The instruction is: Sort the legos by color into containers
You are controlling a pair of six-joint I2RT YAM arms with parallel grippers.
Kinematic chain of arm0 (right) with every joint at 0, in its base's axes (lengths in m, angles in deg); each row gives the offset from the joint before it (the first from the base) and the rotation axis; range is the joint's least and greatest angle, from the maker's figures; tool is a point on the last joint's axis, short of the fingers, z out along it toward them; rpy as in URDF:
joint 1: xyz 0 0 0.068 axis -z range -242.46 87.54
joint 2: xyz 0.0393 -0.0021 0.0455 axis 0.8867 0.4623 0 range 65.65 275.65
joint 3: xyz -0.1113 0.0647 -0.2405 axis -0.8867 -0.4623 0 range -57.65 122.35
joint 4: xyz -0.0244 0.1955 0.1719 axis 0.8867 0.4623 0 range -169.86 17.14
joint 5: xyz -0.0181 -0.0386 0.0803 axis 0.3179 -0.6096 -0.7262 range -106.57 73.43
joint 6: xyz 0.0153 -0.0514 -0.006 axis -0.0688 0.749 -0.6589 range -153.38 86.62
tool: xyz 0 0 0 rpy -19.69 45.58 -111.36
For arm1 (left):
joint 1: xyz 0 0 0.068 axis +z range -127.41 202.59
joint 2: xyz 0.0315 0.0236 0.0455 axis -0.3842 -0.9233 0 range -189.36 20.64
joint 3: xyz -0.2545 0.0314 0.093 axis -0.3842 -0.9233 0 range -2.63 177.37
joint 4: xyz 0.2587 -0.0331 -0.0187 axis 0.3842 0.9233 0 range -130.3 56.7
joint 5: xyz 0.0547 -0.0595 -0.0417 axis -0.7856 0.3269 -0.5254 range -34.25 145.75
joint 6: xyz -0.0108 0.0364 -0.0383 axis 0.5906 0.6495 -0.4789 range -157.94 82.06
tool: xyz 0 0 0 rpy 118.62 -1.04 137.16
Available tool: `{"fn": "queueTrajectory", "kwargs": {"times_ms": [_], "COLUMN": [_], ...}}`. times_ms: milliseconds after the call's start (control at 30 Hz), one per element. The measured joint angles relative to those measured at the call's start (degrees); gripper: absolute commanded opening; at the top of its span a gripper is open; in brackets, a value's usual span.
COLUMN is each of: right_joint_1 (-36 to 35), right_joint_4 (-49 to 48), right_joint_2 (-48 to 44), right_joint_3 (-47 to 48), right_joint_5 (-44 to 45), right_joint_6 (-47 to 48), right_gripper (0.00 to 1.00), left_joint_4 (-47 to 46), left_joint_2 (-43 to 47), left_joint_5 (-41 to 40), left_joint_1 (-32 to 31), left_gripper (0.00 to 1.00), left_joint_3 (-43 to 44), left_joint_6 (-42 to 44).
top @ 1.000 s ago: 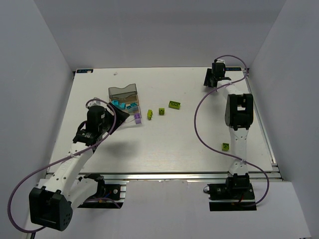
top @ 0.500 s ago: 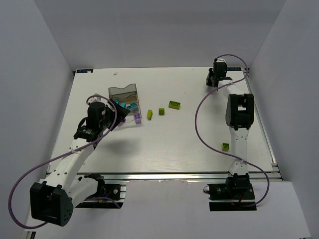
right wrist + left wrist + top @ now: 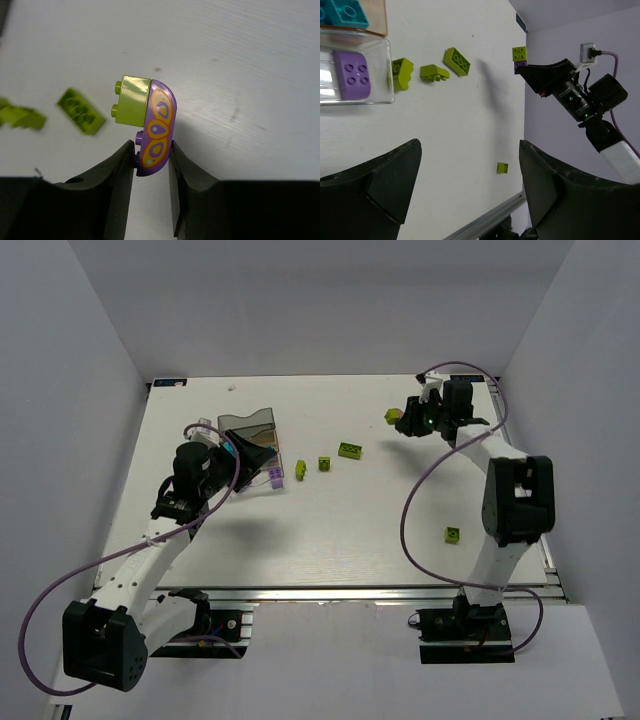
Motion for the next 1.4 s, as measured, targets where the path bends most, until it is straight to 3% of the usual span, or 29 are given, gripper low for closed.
{"fn": "queueTrajectory", "kwargs": {"times_ms": [233, 400, 900, 1133, 1267, 1367, 1400], "right_joint_1": [-8.48, -17.94, -35.36, -38.23, -38.64, -38.86, -38.88], "right_joint_4": [-3.48, -3.43, -3.82, -4.66, -4.68, -4.68, -4.68], "right_joint_2": [-20.79, -27.28, -24.90, -24.22, -23.93, -23.85, -23.82], "right_joint_3": [-18.01, -22.82, -19.47, -18.23, -17.84, -17.73, -17.70], "right_joint_5": [-13.22, -16.06, -16.61, -16.39, -16.17, -16.04, -16.00], "right_joint_6": [12.26, 17.81, 6.75, 4.57, 4.37, 4.26, 4.26], "right_gripper": [0.00, 0.00, 0.00, 0.00, 0.00, 0.00, 0.00], "left_joint_4": [-7.76, -11.93, -15.69, -12.87, -11.69, -11.69, -11.69], "left_joint_2": [-1.22, -0.96, 8.07, 9.27, 9.25, 9.18, 9.11], "left_joint_5": [7.06, 9.25, 6.86, 5.11, 4.52, 4.26, 4.24], "left_joint_1": [-0.22, -1.75, -8.22, -9.42, -9.88, -10.10, -10.10], "left_gripper": [0.88, 0.88, 0.86, 0.81, 0.75, 0.61, 0.61], "left_joint_3": [-3.87, -6.21, -12.94, -14.16, -14.21, -14.38, -14.40], "left_joint_6": [-3.63, -5.90, -8.46, -8.31, -8.02, -8.09, -8.24]}}
